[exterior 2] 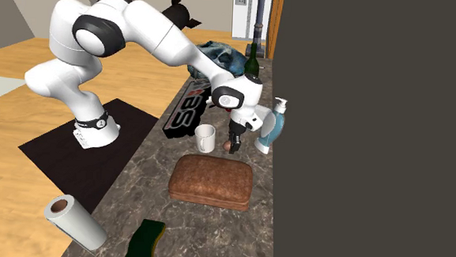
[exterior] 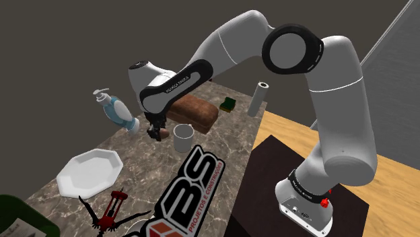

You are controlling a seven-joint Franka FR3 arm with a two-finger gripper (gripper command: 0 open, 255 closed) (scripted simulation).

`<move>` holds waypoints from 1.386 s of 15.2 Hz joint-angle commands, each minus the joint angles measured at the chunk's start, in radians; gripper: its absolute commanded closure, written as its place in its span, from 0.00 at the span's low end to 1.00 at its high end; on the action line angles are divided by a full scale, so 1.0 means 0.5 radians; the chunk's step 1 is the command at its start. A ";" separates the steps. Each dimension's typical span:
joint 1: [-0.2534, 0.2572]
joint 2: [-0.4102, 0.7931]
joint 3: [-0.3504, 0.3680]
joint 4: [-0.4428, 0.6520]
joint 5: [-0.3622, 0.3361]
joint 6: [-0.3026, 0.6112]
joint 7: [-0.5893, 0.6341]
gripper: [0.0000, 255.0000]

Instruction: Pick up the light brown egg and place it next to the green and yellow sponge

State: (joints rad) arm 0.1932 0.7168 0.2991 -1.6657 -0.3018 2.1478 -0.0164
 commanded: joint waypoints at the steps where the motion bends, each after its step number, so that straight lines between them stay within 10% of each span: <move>1: 0.000 0.000 0.000 0.000 0.000 0.000 0.000 1.00; 21: -0.037 -0.240 0.058 0.012 0.081 -0.244 -0.053 1.00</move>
State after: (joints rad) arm 0.1747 0.6040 0.3259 -1.6637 -0.2643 2.0372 -0.0418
